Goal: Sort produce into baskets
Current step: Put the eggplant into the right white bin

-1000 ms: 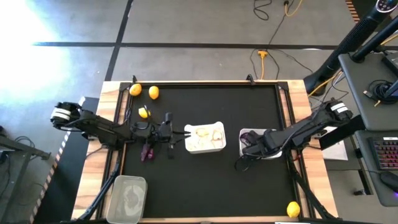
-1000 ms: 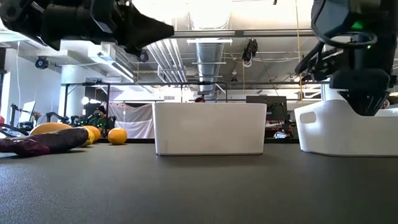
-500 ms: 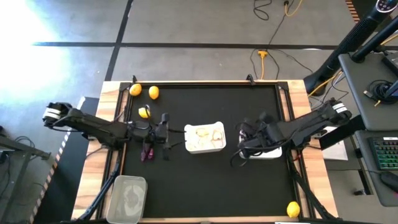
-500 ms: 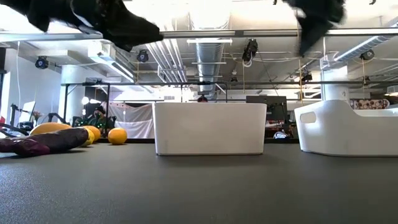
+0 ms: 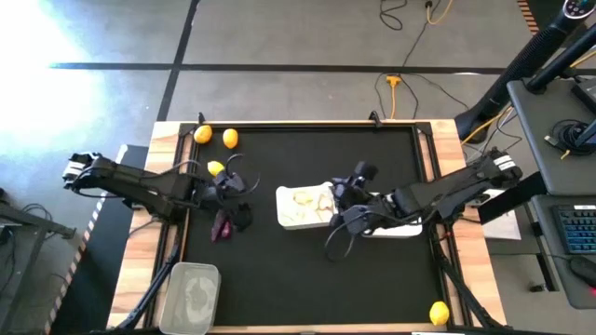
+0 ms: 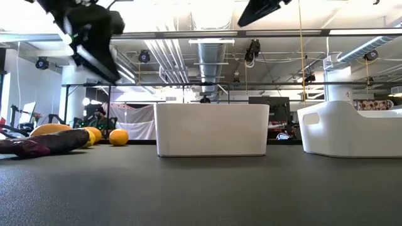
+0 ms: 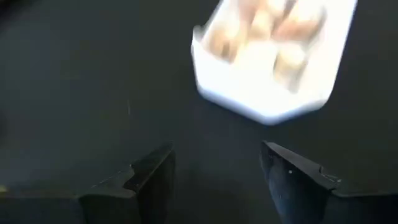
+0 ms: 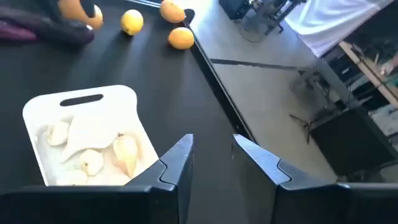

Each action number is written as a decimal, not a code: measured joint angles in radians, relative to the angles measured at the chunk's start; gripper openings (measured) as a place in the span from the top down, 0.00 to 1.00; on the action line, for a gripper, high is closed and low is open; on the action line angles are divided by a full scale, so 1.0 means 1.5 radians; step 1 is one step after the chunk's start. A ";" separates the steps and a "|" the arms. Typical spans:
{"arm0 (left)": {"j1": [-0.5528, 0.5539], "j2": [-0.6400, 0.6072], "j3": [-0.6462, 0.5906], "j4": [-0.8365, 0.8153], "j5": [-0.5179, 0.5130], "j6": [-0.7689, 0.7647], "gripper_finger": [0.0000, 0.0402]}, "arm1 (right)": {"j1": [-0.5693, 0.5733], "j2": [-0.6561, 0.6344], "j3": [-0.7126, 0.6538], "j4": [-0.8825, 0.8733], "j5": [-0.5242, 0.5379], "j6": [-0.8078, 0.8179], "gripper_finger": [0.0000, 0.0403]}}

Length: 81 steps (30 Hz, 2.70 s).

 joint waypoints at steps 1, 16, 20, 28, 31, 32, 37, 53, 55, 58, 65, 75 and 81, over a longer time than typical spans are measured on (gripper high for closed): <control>-0.006 0.003 -0.006 -0.016 0.015 -0.035 0.46 | 0.000 0.007 -0.001 0.005 -0.001 -0.011 0.76; -0.247 0.098 -0.098 -0.027 0.022 -0.526 0.46 | 0.002 0.107 -0.001 -0.017 -0.052 -0.016 0.79; -0.258 0.142 -0.090 -0.047 0.008 -0.559 0.46 | 0.009 0.101 -0.001 -0.048 -0.104 0.028 0.79; -0.256 0.217 -0.042 -0.152 0.010 -0.610 0.46 | 0.041 0.081 -0.001 -0.081 -0.109 0.088 0.82; -0.255 0.242 -0.042 -0.151 0.039 -0.616 0.46 | 0.047 0.079 -0.001 -0.080 -0.109 0.100 0.83; -0.255 0.251 -0.043 -0.151 0.045 -0.622 0.46 | 0.047 0.079 0.000 -0.080 -0.109 0.105 0.83; -0.256 0.291 -0.046 -0.149 0.070 -0.639 0.49 | 0.052 0.078 0.000 -0.080 -0.109 0.122 0.83; -0.255 0.304 -0.031 -0.100 0.025 -0.640 0.77 | 0.060 0.077 0.000 -0.076 -0.196 0.141 0.83; -0.255 0.302 -0.031 -0.074 0.022 -0.616 0.81 | 0.065 0.077 0.000 -0.075 -0.197 0.138 0.83; -0.259 0.299 -0.007 -0.068 0.017 -0.574 0.86 | 0.077 0.077 0.000 -0.060 -0.196 0.107 0.83; -0.284 0.299 0.103 0.033 -0.063 -0.256 0.88 | 0.147 0.086 -0.002 0.150 -0.201 -0.065 0.83; -0.278 0.384 0.120 0.549 0.095 0.132 0.88 | 0.181 0.216 0.012 0.247 -0.354 -0.213 0.71; -0.261 0.475 0.118 0.564 0.108 0.074 0.88 | 0.193 0.258 0.043 0.228 -0.248 -0.253 0.59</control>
